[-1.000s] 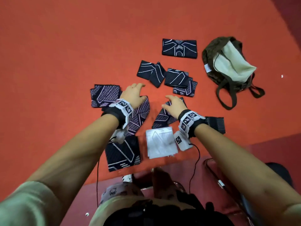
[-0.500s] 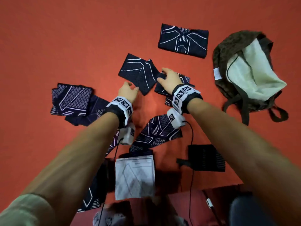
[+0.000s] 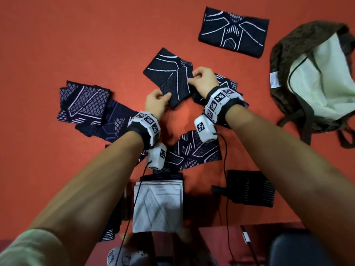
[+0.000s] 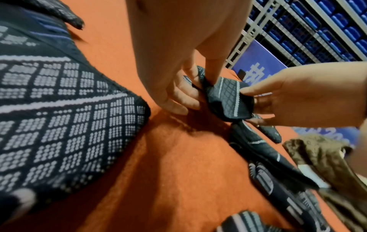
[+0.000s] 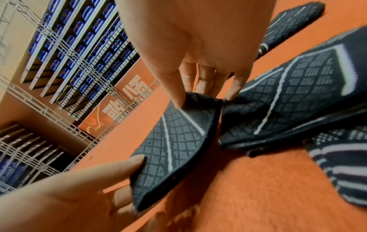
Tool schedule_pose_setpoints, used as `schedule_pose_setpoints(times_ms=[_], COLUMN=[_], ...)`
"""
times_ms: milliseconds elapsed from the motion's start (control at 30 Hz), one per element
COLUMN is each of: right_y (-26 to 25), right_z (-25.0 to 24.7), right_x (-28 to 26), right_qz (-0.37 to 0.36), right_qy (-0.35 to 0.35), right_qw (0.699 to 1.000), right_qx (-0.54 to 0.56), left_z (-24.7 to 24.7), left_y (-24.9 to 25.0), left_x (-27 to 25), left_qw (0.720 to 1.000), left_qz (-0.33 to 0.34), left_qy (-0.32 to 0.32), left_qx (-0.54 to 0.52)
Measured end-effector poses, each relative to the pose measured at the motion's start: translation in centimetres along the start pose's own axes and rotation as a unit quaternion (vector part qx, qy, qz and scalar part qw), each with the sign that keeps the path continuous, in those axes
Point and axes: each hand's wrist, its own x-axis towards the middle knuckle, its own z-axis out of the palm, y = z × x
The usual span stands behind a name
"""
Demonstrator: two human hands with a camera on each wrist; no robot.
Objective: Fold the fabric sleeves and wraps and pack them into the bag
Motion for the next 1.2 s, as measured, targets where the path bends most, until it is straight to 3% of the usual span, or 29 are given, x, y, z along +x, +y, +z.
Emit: schedule_pose_setpoints(times_ms=[233, 433, 633, 767, 867, 1067, 1200], right_y=[-3.6, -6.6, -8.9, -11.7, -13.8, -17.3, -18.2], right_z=[-2.6, -3.7, -2.5, -1.8, -1.8, -0.1, 1.8], right_x=[-6.4, -12.5, -18.2, -21.6, -24.0, -28.0, -30.2], right_qz=[-0.022, 0.027, 0.085, 0.051, -0.001, -0.114, -0.153], right_qy=[-0.005, -0.009, -0.102, -0.07, -0.069, -0.076, -0.075], right_qw=[0.988, 0.965, 0.937, 0.913, 0.908, 0.939, 0.951], right_qx=[0.156, 0.261, 0.323, 0.399, 0.414, 0.315, 0.259], left_z=[-4.1, -8.8, -14.0, -17.5, -20.2, -24.2, -26.1], left_y=[4.2, 9.9, 13.5, 13.7, 13.1, 11.7, 10.0], left_x=[-4.3, -8.5, -14.2, -17.2, -18.0, -18.7, -19.1], left_qw=[0.998, 0.99, 0.97, 0.955, 0.955, 0.981, 0.978], left_qz=[0.013, 0.069, 0.115, 0.119, 0.107, 0.055, -0.004], left_qy=[-0.031, -0.1, -0.209, -0.272, -0.275, -0.181, -0.208], left_qx=[-0.062, -0.077, -0.042, 0.005, 0.006, -0.032, -0.029])
